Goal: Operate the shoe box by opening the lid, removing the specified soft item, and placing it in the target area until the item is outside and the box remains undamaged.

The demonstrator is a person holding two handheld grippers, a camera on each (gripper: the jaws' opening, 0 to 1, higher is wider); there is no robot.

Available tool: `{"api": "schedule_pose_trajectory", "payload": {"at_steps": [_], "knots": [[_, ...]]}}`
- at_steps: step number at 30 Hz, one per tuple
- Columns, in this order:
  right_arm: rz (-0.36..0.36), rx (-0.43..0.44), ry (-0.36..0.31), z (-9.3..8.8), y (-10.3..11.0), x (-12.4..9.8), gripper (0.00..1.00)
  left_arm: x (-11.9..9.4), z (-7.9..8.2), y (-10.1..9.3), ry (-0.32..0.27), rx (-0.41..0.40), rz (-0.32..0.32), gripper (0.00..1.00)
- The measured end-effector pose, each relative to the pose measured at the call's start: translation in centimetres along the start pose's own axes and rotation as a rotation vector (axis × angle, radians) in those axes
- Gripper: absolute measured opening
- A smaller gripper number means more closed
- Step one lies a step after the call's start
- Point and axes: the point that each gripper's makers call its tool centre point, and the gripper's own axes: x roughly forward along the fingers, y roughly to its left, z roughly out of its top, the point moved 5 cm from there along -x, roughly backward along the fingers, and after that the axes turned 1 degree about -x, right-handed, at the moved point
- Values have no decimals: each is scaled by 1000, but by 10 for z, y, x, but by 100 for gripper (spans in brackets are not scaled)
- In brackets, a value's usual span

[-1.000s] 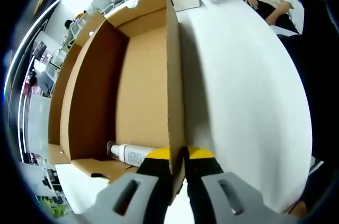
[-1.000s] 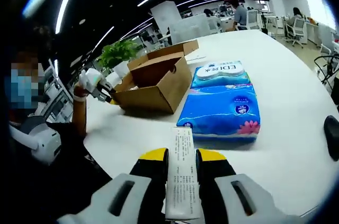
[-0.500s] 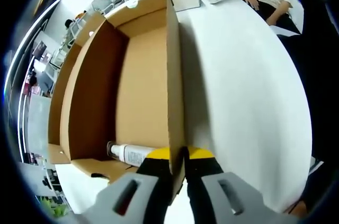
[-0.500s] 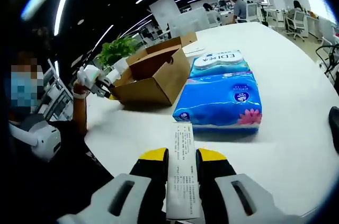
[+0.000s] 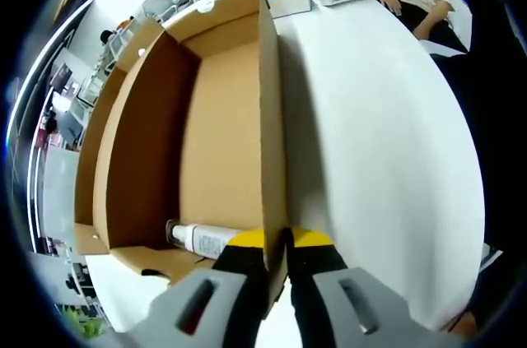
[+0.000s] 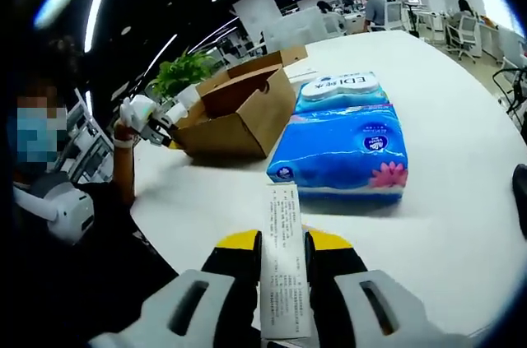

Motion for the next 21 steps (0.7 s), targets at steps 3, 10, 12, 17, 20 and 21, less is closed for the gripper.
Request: {"api": "schedule_pose_trajectory", "payload": {"at_steps": [3, 10, 12, 17, 20, 21], "knots": [[-11, -11, -23, 5, -1, -4, 21, 0, 0, 0, 0, 0, 1, 7], [-64, -47, -59, 17, -4, -15, 21, 0, 0, 0, 0, 0, -1, 7], [-80, -63, -51, 16, -6, -16, 21, 0, 0, 0, 1, 1, 0, 7], [-87, -84, -33, 11, -8, -12, 21, 0, 1, 0, 1, 0, -1, 7], [-97, -86, -31, 12, -11, -13, 22, 0, 1, 0, 0, 2, 0, 7], [-101, -87, -30, 12, -12, -13, 22, 0, 1, 0, 0, 2, 0, 7]]}}
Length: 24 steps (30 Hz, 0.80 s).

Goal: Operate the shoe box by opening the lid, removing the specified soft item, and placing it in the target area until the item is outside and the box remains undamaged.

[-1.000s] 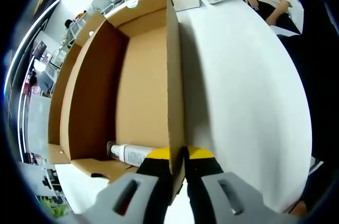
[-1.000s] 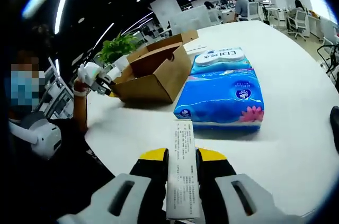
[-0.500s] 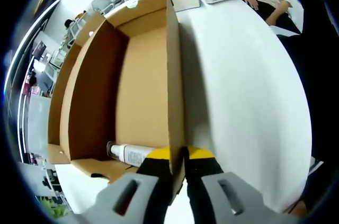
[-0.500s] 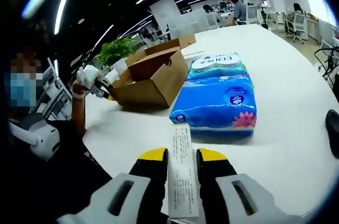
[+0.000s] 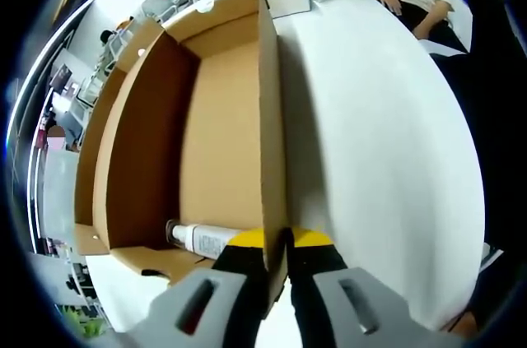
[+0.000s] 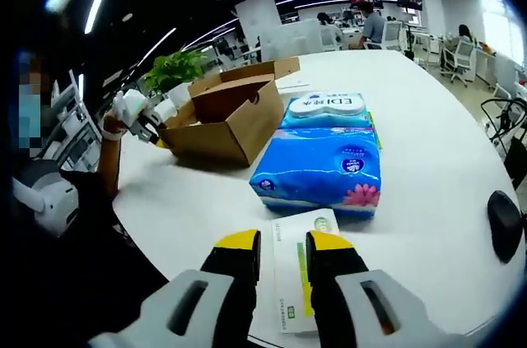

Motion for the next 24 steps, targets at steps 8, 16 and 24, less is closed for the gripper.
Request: {"api": "schedule_pose_trajectory", "payload": {"at_steps": [8, 16, 24], "knots": [[-78, -70, 15, 6, -4, -12, 23, 0, 0, 0, 1, -1, 0, 7], [-157, -211, 14, 4, -4, -22, 34, 0, 0, 0, 0, -6, -1, 7], [-252, -243, 4, 6, -6, -39, 46, 0, 0, 2, 5, -22, -20, 6]]}}
